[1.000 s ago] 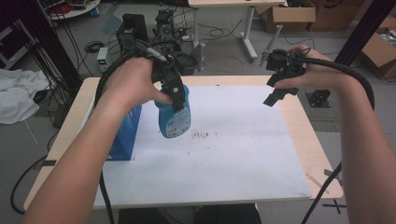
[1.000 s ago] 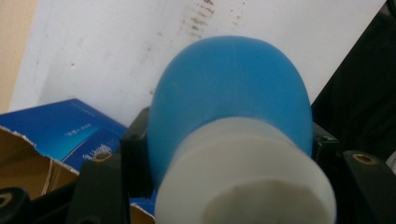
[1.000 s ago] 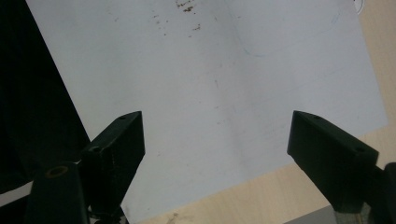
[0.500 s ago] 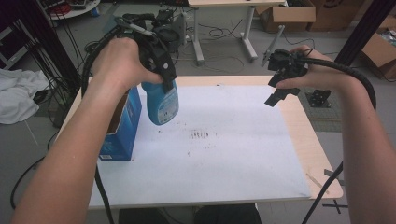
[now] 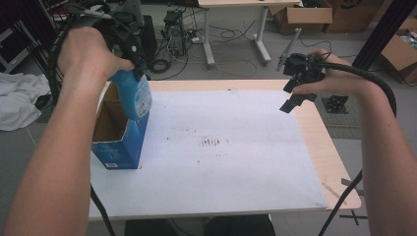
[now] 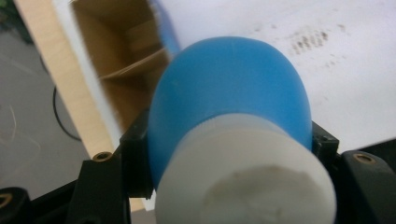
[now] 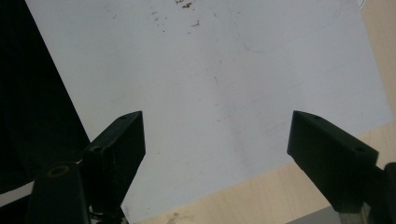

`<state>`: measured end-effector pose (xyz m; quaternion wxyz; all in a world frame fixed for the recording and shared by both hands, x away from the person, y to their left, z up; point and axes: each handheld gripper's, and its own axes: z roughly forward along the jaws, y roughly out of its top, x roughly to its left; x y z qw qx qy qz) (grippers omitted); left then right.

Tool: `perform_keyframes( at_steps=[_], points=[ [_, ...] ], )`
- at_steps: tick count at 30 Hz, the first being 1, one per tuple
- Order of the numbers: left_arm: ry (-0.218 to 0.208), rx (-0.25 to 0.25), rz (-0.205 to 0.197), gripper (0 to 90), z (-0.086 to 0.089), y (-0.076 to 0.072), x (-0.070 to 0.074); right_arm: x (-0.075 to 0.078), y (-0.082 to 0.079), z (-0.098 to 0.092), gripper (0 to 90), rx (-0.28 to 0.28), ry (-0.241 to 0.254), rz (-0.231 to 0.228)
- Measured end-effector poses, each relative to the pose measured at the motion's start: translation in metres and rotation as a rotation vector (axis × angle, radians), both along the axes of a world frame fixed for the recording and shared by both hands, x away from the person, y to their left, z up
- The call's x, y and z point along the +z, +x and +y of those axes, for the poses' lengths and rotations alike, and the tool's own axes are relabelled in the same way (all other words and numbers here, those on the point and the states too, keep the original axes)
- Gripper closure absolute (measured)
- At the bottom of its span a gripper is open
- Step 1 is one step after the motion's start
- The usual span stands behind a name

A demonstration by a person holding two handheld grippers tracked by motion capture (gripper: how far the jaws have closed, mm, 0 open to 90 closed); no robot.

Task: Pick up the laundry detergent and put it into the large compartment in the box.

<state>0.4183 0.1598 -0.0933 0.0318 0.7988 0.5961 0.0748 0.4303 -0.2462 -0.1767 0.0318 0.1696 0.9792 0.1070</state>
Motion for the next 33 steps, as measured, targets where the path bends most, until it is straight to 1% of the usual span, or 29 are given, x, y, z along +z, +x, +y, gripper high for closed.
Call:
perform_keyframes(
  at_steps=[1,2,4,5,9,11,15,19,22,23,24,25,28,29,31,32,33],
  points=[
    [0.002,0.021,0.002,38.1,0.006,0.0,0.0,0.0,0.0,0.0,19.1,0.0,0.0,0.0],
    [-0.002,0.06,0.002,38.1,0.017,0.001,0.0,0.0,0.0,0.0,19.1,0.0,-0.006,0.002],
    [-0.01,0.103,-0.003,38.1,0.029,0.002,0.001,-0.001,0.0,0.0,19.1,-0.001,-0.001,0.001],
    [-0.01,0.103,-0.003,38.1,0.029,0.002,0.001,-0.001,0.001,0.001,19.3,-0.002,0.002,0.001],
    [-0.029,0.154,-0.006,38.1,0.047,0.0,0.001,-0.002,0.002,0.001,19.7,-0.004,-0.01,0.003],
    [-0.042,0.184,-0.008,38.1,0.057,0.0,-0.001,-0.003,0.003,0.001,19.9,-0.007,-0.006,0.004],
    [-0.025,0.201,-0.014,38.1,0.064,0.0,-0.004,-0.004,0.003,0.002,19.9,-0.001,-0.014,0.008],
    [-0.037,0.226,-0.026,38.1,0.071,0.0,-0.007,-0.004,0.003,0.002,19.9,0.0,-0.013,0.008],
    [-0.041,0.231,-0.025,38.1,0.074,0.0,-0.011,-0.004,0.004,0.002,19.8,0.0,-0.013,0.006],
    [-0.04,0.232,-0.02,38.1,0.077,0.001,-0.016,-0.004,0.004,0.001,19.8,-0.005,-0.009,0.004],
    [-0.04,0.232,-0.02,38.1,0.077,0.001,-0.016,-0.004,0.004,0.001,19.8,-0.005,-0.009,0.004],
    [-0.037,0.236,-0.016,38.1,0.079,0.002,-0.024,-0.005,0.004,-0.001,19.8,-0.004,-0.014,0.006],
    [-0.036,0.238,-0.001,38.1,0.081,0.005,-0.038,-0.007,0.003,-0.002,19.8,-0.008,-0.012,0.009],
    [-0.036,0.238,-0.001,38.1,0.081,0.005,-0.038,-0.007,0.003,-0.002,19.9,-0.009,-0.012,0.009],
    [-0.032,0.238,0.012,38.1,0.083,0.006,-0.047,-0.007,0.003,-0.003,19.9,-0.01,-0.011,0.009],
    [-0.029,0.236,0.022,38.1,0.083,0.008,-0.055,-0.008,0.003,-0.003,19.9,-0.008,-0.014,0.011],
    [-0.028,0.235,0.024,38.1,0.083,0.009,-0.059,-0.008,0.003,-0.004,20.0,-0.009,-0.014,0.011]
  ],
)
